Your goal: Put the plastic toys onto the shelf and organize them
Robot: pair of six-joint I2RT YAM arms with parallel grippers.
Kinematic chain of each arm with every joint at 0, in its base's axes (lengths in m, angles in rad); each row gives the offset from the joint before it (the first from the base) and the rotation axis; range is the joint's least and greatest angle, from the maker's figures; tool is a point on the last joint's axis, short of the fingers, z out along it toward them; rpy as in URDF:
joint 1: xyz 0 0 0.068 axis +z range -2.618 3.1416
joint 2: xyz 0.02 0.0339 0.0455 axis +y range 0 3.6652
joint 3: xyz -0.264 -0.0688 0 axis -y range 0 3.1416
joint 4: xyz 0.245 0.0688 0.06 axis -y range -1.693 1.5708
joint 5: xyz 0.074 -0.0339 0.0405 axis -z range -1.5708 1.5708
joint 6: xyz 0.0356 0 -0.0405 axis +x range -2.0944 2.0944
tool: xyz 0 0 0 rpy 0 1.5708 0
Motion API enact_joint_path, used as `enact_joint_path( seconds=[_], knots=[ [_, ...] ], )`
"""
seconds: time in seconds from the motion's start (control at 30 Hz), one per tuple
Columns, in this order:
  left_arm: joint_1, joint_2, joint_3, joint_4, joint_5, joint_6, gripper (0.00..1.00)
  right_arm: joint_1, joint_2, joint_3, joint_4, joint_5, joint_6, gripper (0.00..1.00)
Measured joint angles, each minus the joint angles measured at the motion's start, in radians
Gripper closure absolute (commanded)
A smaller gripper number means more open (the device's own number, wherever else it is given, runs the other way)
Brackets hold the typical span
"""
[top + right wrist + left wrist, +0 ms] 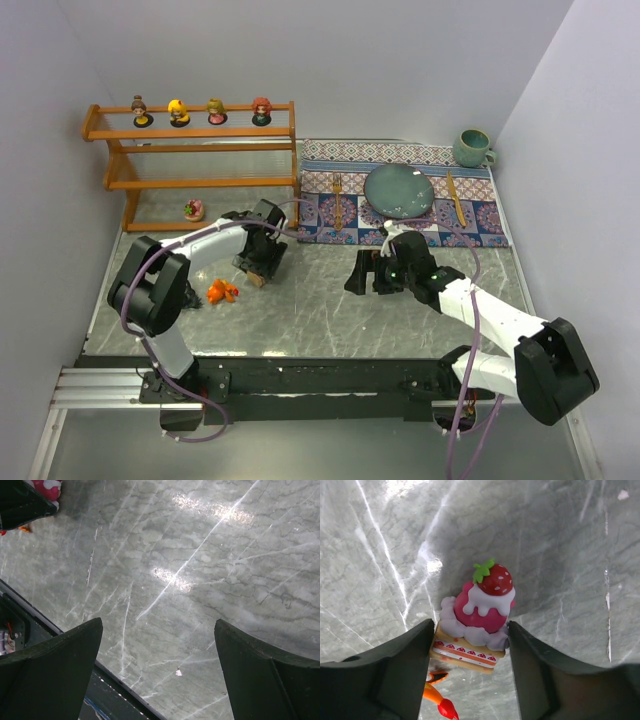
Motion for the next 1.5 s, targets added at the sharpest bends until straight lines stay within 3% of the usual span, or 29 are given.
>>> enact_joint_path(
  seconds=[0.07,0.27,0.47,0.87,1.13,1.5],
  knots=[
    [0.0,0.0,0.0,0.001,0.008,0.007,0.59,0.0,0.001,0.0,0.0,-0.003,0.0,0.0],
    [0.0,-0.021,-0.02,0.026,0.067,0.019,0.79,0.006,0.001,0.0,0.042,-0.045,-0.003,0.0],
    [0.0,-0.114,-0.076,0.099,0.265,0.033,0.87,0.006,-0.027,0.0,0.15,-0.148,-0.005,0.0],
    [-0.027,-0.311,-0.11,0.263,0.785,0.138,0.88,0.006,-0.063,0.068,0.261,-0.369,-0.074,0.0],
    [-0.079,-0.311,-0.074,0.245,0.94,0.2,0.86,0.007,-0.044,0.151,0.293,-0.488,-0.113,0.08],
    [-0.082,-0.311,-0.054,0.252,1.02,0.212,0.87,0.053,0.017,0.162,0.277,-0.56,-0.163,0.21]
  ],
)
